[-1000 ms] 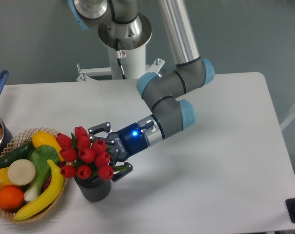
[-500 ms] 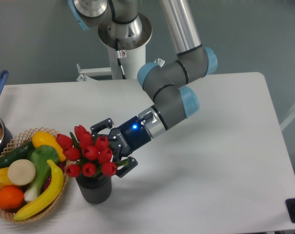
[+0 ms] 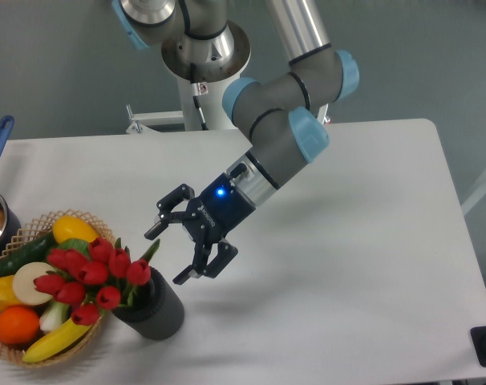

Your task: Insert the flowers into the vase

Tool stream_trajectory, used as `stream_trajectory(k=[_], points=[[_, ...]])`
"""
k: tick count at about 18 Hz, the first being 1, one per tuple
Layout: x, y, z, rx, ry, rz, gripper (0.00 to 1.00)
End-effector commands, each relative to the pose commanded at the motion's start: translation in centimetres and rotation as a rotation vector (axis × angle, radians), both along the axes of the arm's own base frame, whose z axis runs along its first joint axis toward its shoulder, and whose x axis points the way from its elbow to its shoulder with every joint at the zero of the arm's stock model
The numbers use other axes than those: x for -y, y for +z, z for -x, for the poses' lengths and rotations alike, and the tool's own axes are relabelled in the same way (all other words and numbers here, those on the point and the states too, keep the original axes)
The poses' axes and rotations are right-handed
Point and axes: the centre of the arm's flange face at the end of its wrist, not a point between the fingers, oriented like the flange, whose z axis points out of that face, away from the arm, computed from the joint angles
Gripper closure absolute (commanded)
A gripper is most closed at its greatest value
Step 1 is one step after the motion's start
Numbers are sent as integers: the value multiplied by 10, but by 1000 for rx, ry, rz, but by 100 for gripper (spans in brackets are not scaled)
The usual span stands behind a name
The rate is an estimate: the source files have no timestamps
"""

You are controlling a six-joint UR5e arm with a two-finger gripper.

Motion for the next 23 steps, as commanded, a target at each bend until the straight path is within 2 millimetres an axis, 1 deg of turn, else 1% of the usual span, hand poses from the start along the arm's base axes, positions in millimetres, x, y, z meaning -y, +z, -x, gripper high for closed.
stream_trajectory(k=[4, 5, 7, 10, 11, 13, 14, 15, 17, 19, 21, 23], points=[[7, 7, 5, -13, 18, 5, 0], [10, 14, 5, -44, 28, 16, 0], [25, 33, 10, -158, 80, 91, 0], [45, 52, 21, -287, 162, 195, 0], [55, 64, 26, -338, 195, 223, 0], [76, 100, 35, -442, 276, 268, 0], [84, 113, 35, -478, 303, 293, 0], [92, 120, 36, -491, 324, 334, 0], [105, 126, 32, -525, 343, 419, 0], [109, 135, 35, -586, 337, 443, 0], [112, 143, 37, -595, 309, 469, 0], [127, 150, 44, -597, 260, 500, 0]])
